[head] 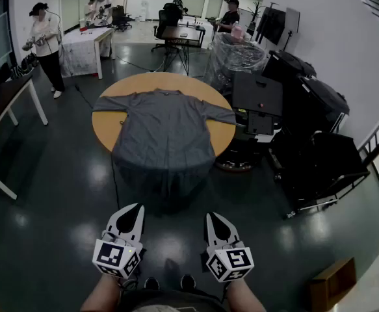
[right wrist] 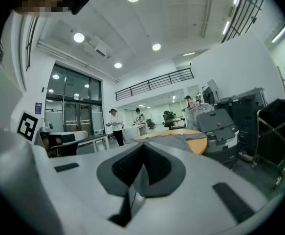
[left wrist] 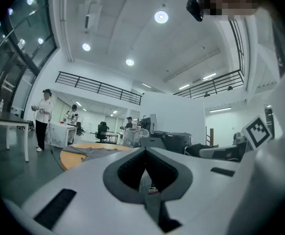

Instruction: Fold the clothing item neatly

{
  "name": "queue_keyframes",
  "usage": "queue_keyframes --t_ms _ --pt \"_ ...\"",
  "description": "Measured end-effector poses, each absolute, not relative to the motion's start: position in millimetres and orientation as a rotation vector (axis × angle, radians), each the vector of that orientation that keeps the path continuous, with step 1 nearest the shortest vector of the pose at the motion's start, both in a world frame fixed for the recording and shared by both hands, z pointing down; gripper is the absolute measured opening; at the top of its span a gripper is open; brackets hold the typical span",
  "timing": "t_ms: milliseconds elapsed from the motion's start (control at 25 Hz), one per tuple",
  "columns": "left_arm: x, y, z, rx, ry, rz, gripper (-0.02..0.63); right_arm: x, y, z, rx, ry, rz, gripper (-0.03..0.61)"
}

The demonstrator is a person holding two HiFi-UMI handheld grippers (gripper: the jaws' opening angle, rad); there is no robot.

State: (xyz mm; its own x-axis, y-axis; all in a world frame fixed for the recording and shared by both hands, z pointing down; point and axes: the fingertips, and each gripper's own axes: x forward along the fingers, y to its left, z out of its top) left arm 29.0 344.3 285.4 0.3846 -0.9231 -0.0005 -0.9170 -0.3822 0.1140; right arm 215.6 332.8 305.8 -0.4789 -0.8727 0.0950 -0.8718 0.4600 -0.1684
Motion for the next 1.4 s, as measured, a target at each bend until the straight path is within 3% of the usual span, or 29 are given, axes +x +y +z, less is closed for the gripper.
queue_keyframes --t_ms 1400 --pt "1.5 364.0 311.5 2.545 -1.573 -0.062 0.008 159.7 346.3 329.1 -1.691 2.659 -0.4 -0.012"
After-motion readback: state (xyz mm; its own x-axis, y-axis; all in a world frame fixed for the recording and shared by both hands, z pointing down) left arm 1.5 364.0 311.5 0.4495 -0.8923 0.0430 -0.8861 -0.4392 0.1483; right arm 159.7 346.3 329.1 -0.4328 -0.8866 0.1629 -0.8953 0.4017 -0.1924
